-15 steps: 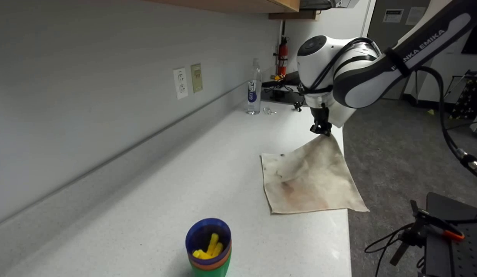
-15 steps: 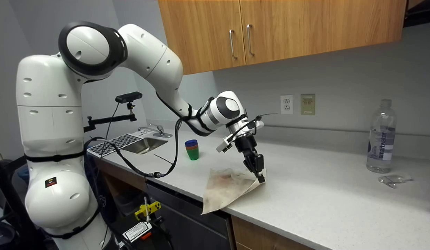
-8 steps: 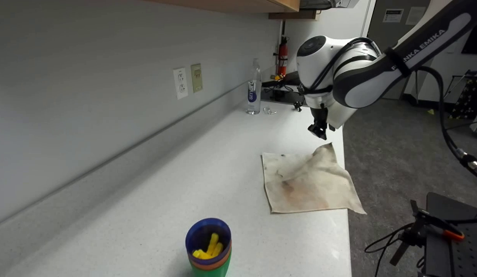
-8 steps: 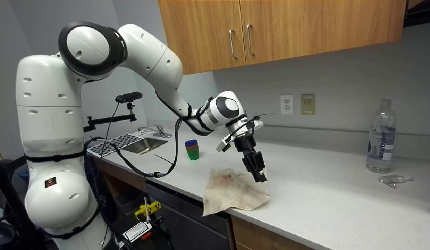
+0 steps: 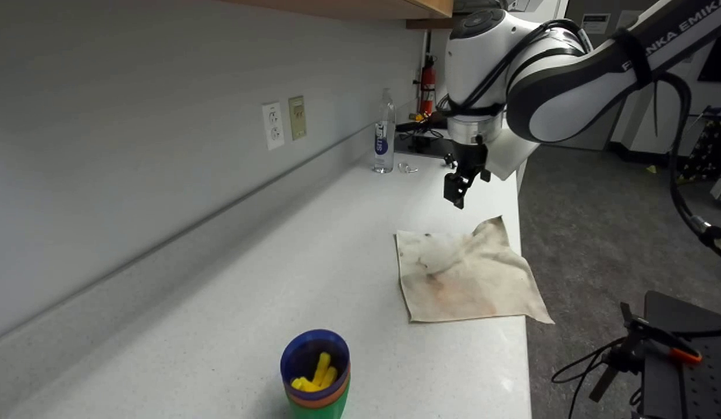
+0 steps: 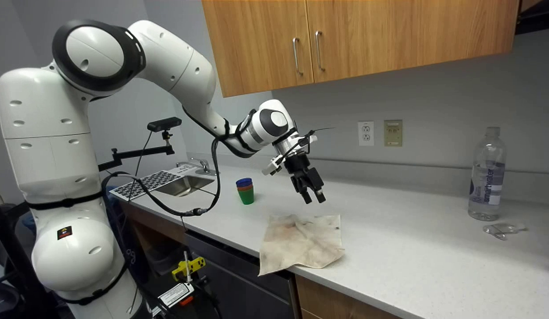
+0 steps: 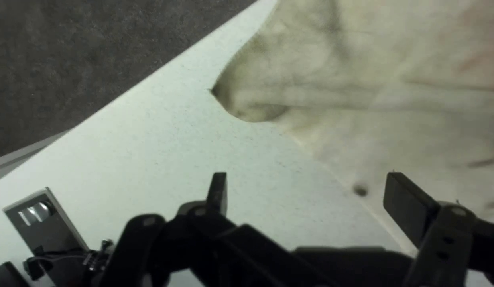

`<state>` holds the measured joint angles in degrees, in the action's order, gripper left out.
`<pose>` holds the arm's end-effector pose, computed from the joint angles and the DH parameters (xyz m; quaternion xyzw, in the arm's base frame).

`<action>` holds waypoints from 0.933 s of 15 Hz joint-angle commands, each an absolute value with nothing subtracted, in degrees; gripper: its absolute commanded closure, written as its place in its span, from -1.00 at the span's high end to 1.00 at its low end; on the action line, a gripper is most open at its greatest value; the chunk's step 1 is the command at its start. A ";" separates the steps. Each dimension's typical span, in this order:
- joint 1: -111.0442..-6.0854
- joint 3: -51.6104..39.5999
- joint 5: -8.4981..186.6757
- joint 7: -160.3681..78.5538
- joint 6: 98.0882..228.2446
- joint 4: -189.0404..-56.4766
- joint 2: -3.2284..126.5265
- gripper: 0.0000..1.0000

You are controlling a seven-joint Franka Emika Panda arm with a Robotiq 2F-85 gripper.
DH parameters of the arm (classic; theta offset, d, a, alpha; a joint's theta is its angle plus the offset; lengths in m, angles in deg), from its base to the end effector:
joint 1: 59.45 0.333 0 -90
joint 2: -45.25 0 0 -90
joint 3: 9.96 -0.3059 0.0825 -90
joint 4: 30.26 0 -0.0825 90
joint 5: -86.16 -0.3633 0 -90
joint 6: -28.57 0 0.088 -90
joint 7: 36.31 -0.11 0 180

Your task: Unfold the towel on the table.

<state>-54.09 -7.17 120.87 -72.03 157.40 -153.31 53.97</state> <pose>0.5399 0.0071 0.3323 0.9687 -0.0869 0.0521 0.2265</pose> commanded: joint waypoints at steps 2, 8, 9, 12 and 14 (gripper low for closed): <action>-54.68 -10.77 109.56 -60.38 165.19 -156.92 50.64 1.00; -54.96 -14.21 91.44 -41.87 172.22 -160.17 51.38 0.35; -54.95 -14.63 88.79 -39.53 172.39 -160.51 51.60 0.16; -54.84 -15.46 83.41 -34.48 171.71 -161.14 52.18 -0.30; -54.83 -15.66 81.58 -32.56 171.46 -161.01 52.96 -0.61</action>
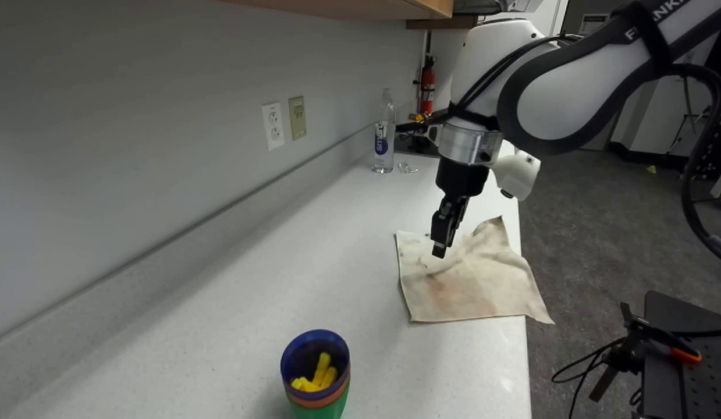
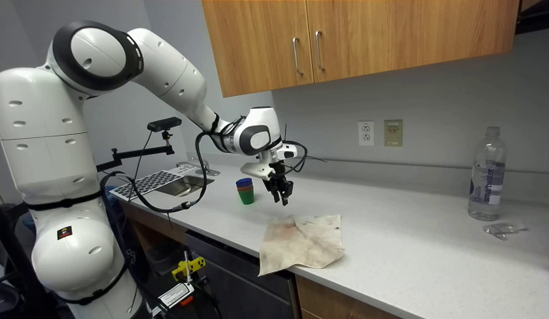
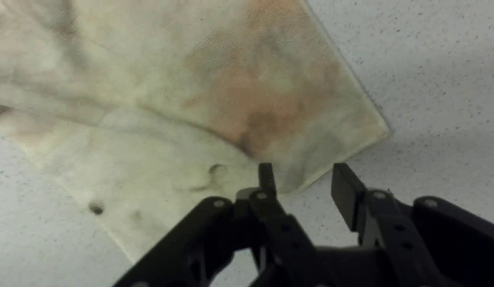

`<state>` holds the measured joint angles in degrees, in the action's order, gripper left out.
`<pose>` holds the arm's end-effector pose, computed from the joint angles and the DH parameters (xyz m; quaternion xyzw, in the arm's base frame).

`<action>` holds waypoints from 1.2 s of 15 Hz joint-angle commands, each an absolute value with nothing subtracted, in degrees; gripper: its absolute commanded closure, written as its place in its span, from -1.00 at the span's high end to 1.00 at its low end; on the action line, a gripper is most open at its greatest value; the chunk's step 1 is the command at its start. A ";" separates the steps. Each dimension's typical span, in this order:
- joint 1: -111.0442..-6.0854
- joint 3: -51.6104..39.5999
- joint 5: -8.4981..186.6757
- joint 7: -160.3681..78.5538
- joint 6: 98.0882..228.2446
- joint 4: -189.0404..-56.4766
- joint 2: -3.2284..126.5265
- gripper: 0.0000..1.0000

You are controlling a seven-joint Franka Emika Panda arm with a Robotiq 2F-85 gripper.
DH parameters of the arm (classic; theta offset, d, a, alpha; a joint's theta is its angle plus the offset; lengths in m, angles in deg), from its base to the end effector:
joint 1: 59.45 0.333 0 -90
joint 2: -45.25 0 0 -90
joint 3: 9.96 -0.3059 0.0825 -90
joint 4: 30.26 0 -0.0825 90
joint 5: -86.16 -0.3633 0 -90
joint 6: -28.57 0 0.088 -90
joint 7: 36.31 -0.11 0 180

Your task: Unfold the towel on the table.

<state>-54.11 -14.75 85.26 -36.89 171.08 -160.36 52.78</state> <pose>0.5166 0.0921 0.3108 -0.9961 -0.0766 -0.0416 0.0144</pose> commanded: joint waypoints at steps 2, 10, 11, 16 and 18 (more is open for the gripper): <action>-54.89 -15.43 81.47 -31.92 171.38 -160.70 54.01 -0.88; -54.84 -15.89 81.75 -32.15 172.79 -157.98 61.09 -1.00; -54.87 -15.99 81.76 -32.24 172.73 -157.30 62.05 -1.00; -54.76 -16.59 81.82 -32.84 171.60 -154.37 65.49 -1.00; -54.72 -17.03 81.55 -32.95 170.92 -153.53 66.36 -1.00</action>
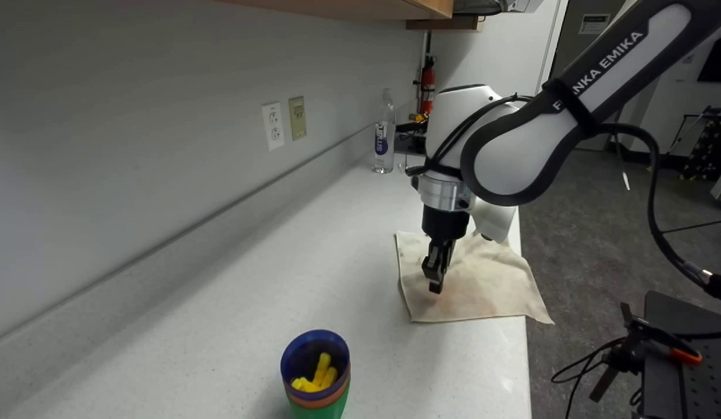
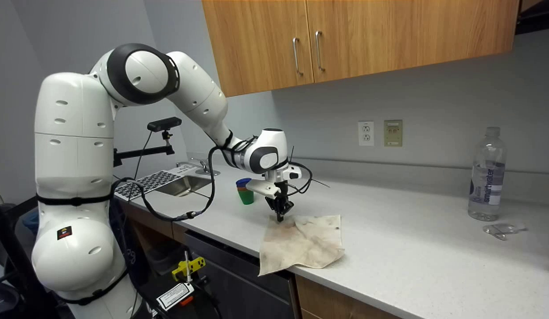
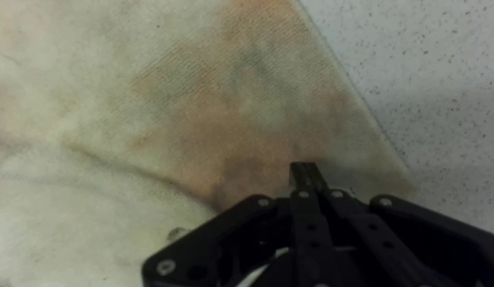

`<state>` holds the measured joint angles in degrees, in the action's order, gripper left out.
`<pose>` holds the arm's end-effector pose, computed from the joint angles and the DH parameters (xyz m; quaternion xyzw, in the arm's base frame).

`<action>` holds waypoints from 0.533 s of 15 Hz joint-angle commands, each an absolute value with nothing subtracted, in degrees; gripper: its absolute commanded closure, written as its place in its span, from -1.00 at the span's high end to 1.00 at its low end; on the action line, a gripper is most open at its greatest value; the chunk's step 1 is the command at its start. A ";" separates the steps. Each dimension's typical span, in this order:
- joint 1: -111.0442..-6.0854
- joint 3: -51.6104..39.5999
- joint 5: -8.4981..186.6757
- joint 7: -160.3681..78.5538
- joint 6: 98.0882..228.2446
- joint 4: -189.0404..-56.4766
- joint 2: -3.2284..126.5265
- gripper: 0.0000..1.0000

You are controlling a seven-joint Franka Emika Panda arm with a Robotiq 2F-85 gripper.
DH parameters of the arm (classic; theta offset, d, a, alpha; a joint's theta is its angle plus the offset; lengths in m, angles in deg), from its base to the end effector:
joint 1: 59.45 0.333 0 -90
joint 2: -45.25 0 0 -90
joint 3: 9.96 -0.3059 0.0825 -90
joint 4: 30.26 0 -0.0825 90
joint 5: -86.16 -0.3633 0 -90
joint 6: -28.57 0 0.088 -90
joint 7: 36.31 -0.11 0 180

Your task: Unfold the towel on the table.

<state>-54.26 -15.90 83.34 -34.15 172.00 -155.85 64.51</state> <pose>0.5306 0.1044 0.2338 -0.9951 -0.0932 0.0142 0.0305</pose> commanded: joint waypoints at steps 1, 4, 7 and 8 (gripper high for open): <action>-54.62 -17.22 81.57 -33.14 170.56 -153.32 66.65 -1.00; -54.25 -17.83 81.76 -33.65 169.04 -153.15 67.20 -1.00; -54.15 -18.40 81.59 -33.58 167.76 -152.59 68.05 -1.00; -54.13 -18.55 81.58 -33.54 167.77 -152.24 68.41 -1.00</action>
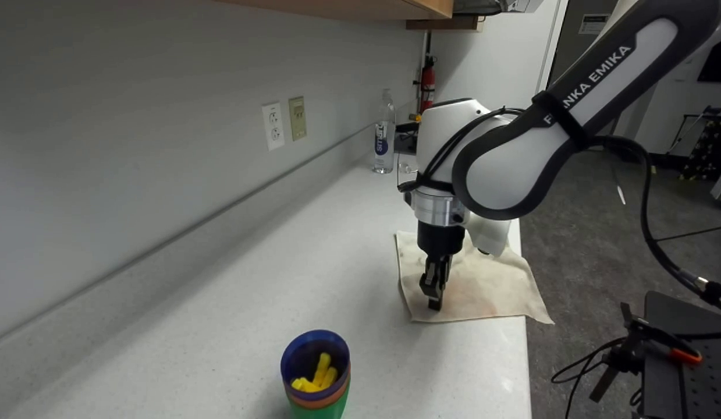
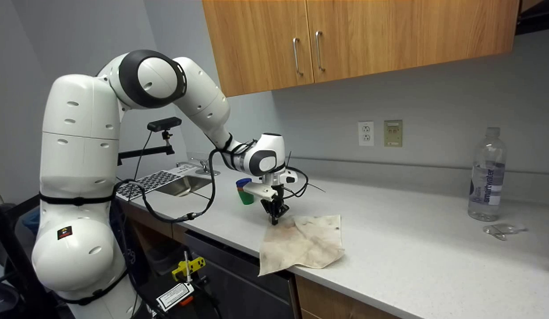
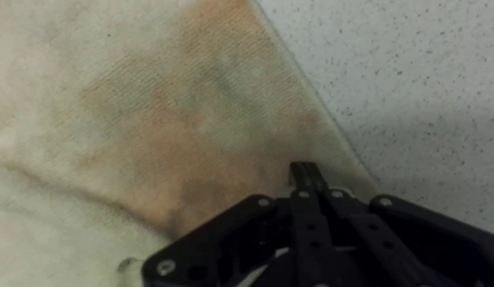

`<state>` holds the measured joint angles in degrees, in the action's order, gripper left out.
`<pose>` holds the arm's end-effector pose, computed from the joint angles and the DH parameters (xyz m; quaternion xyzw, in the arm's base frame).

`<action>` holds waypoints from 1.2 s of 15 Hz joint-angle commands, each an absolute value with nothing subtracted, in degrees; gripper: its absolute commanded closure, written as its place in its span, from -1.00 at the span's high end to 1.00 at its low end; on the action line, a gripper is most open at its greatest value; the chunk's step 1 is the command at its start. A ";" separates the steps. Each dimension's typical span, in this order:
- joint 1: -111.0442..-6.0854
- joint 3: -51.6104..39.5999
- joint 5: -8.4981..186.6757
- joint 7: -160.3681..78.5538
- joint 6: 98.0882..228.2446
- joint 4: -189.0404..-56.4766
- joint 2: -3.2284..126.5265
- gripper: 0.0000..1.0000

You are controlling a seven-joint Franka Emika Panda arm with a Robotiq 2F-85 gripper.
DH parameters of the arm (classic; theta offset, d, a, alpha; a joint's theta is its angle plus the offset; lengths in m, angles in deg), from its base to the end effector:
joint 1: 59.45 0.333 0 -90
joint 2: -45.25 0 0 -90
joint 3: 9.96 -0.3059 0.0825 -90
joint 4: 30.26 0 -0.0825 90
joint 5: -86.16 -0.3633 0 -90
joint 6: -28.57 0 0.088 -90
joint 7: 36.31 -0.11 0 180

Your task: Unfold the towel on the table.

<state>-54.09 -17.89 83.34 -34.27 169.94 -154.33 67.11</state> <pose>0.5271 0.1252 0.2168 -0.9924 -0.1096 0.0422 0.0365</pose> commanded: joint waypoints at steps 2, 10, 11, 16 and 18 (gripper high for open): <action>-54.29 -18.83 81.21 -33.18 168.01 -150.55 69.44 -1.00; -54.76 -18.82 78.02 -33.85 167.14 -136.40 77.25 -1.00; -54.22 -18.11 79.01 -34.83 166.33 -135.73 77.27 -1.00; -53.09 -17.38 80.38 -36.94 157.20 -138.67 73.09 -1.00; -52.84 -17.49 80.66 -36.86 155.25 -140.43 71.33 -1.00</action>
<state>-53.90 -18.08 79.79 -35.63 158.58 -137.45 75.01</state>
